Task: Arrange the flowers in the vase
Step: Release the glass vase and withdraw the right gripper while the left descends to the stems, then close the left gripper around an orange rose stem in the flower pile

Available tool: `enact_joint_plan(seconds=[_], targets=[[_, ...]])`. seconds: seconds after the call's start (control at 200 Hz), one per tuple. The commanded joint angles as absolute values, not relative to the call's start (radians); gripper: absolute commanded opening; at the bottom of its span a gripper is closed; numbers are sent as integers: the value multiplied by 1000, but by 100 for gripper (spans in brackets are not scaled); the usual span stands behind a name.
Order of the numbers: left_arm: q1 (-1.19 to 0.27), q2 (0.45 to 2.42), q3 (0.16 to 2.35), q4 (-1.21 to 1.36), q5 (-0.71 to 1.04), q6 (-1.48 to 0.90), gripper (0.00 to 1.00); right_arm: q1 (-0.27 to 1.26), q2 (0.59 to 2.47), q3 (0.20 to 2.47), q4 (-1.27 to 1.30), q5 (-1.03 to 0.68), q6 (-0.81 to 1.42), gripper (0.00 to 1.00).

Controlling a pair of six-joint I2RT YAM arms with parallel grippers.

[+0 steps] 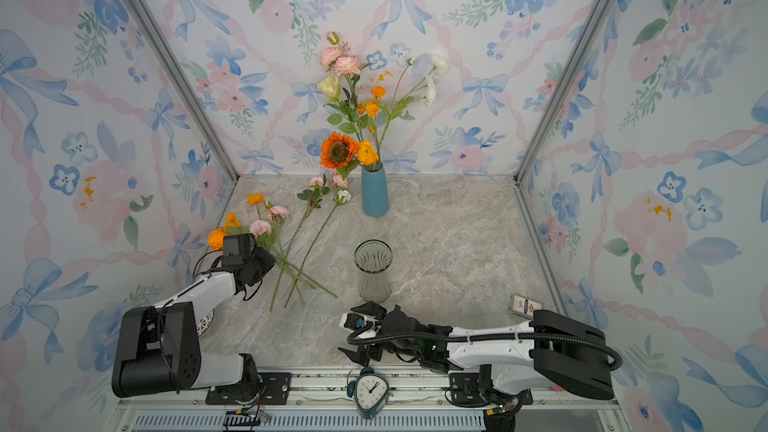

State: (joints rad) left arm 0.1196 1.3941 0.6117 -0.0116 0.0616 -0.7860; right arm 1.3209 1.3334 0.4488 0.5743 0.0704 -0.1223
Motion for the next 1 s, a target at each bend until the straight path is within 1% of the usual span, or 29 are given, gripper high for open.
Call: enact_joint_plan(seconds=[0.0,0.105,0.34,0.525,0.545,0.63,0.995], targets=[[132,1429,640,31,85,-760,21,1352,1394,509,659,155,-133,97],[134,1448,648,43,81,-759,21,1354,1425,514,680,140,-123,97],[138,1495,673,67,95,-764,21,1353,1429,523,655,158,-150,97],[138,1524,675,70,98,-768,21,1354,1442,535,648,141,-145,97],[138,1527,706,70,99,-768,21,1354,1442,537,645,141,-145,97],[137,1539,714,70,97,-767,21,1353,1437,539,636,142,-150,97],[137,1570,704,94,94,-780,19,1353,1439,543,624,139,-150,97]])
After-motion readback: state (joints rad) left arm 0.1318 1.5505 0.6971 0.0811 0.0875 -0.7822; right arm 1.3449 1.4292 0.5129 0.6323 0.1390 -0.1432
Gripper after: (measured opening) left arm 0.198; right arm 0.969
